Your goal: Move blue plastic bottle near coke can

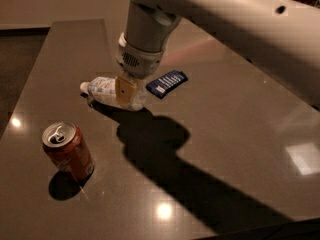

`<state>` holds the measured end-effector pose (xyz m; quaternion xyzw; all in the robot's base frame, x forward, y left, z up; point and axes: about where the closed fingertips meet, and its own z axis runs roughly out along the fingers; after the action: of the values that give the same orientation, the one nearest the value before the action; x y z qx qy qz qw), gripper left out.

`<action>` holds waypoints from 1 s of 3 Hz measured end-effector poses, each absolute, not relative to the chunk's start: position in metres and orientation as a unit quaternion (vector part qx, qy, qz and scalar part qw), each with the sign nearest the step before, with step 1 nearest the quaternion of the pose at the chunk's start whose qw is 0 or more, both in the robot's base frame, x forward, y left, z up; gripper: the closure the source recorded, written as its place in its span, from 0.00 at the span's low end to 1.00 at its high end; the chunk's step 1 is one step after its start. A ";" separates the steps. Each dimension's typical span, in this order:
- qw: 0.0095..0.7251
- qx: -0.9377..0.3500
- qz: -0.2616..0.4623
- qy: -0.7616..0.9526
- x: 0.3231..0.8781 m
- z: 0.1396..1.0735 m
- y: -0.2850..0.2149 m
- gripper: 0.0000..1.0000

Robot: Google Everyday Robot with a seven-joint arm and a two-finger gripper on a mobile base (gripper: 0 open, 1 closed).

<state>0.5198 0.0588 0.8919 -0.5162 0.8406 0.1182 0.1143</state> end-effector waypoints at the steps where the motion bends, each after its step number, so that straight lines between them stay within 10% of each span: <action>1: 0.118 -0.558 0.149 0.808 0.480 0.889 0.049 1.00; 3: 0.133 -0.600 0.171 0.770 0.433 0.889 0.042 1.00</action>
Offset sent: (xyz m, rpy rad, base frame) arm -0.0894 -0.0183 -0.0014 0.1297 -0.0041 0.2444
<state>0.4333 0.0418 0.8890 -0.6005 0.7697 0.1709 0.1334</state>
